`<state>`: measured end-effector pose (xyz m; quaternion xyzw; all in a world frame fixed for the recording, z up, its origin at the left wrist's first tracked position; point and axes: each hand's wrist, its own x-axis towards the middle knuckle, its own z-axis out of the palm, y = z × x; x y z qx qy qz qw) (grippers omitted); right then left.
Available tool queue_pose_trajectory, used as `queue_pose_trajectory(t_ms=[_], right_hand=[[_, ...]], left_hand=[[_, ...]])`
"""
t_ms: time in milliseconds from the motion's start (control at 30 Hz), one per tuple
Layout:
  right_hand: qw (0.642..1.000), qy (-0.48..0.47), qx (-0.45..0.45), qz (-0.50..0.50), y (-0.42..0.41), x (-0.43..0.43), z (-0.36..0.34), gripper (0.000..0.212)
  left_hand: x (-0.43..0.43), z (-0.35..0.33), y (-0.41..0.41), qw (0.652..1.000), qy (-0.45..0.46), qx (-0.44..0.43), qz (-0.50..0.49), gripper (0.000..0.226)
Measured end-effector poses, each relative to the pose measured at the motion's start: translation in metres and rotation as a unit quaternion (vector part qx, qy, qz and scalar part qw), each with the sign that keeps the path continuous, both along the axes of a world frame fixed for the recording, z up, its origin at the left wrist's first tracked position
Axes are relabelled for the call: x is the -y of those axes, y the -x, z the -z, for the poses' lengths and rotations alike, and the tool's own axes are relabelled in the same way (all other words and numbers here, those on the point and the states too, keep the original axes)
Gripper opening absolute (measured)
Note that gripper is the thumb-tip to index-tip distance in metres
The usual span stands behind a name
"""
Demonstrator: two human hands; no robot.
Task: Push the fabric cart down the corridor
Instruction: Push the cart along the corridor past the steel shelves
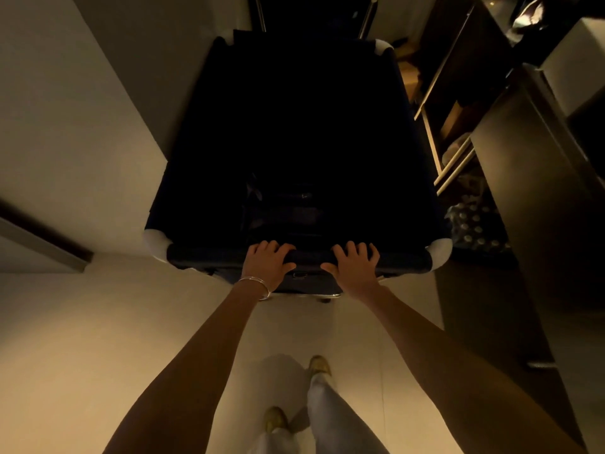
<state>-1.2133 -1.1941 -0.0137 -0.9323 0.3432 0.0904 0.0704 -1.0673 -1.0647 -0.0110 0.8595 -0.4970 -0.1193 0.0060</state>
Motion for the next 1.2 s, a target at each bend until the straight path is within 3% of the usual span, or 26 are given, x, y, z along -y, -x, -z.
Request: queue_pose_trajectory(t_ms=[133,300,600,733,933,1200], right_hand=[[1.000,-0.002,0.011,0.001,-0.026,0.030,0.000,0.071],[1.000,-0.019,0.011,-0.008,-0.056,0.068,0.001,0.054],[0.999,-0.017,0.023,-0.017,-0.105,0.123,0.005,0.055],[1.000,-0.022,0.005,-0.007,-0.128,0.146,0.002,0.067],[0.999,-0.050,0.006,0.015,-0.164,0.185,0.001,0.062],[0.999,-0.027,0.005,0.039,-0.209,0.226,0.004,0.063]], left_hand=[[0.030,0.000,-0.026,1.000,0.010,0.002,-0.006,0.044],[0.066,0.002,-0.057,1.000,0.006,0.001,-0.014,0.043],[0.120,0.007,-0.107,1.000,0.012,0.000,-0.012,0.044],[0.141,0.006,-0.130,1.000,0.029,-0.008,-0.006,0.044],[0.176,0.001,-0.179,0.999,0.002,-0.049,0.016,0.047],[0.201,0.003,-0.250,0.999,-0.021,-0.030,0.021,0.056]])
